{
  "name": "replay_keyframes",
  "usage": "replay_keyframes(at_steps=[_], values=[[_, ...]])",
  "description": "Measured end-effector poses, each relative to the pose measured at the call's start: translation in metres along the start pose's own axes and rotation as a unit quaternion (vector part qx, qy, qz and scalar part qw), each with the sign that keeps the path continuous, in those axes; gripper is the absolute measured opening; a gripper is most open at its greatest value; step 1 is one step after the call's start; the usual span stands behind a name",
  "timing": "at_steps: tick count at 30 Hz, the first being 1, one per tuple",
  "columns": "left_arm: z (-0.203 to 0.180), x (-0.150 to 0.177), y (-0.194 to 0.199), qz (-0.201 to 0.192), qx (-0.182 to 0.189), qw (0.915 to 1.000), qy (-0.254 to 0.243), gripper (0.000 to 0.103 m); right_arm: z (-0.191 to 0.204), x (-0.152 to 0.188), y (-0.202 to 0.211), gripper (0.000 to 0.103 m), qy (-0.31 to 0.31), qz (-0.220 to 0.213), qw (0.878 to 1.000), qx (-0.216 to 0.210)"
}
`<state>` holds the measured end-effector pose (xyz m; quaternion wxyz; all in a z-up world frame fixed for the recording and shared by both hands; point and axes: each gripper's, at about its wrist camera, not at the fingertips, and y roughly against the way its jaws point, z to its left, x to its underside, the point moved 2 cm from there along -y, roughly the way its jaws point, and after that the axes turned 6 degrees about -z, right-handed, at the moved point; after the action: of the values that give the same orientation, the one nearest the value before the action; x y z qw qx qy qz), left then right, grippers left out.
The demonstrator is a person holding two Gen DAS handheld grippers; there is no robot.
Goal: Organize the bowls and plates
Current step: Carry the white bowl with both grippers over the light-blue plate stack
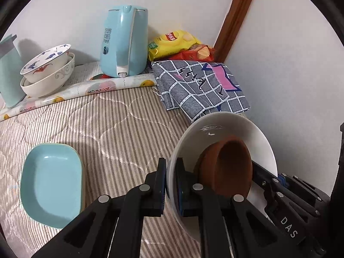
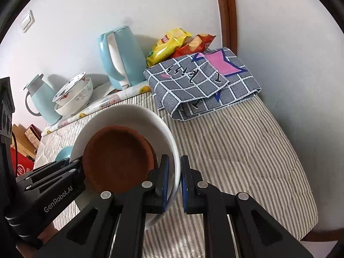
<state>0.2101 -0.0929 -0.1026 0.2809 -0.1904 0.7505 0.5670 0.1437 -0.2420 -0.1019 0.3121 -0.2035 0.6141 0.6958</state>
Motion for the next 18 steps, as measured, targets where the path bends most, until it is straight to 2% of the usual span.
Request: replay_keyframes(at_steps=[18], values=[[0.032,-0.007,0.021,-0.016,-0.013,0.9997,0.010,0.009,0.035,-0.006,0.000,0.010,0.010,-0.007,1.000,-0.019]])
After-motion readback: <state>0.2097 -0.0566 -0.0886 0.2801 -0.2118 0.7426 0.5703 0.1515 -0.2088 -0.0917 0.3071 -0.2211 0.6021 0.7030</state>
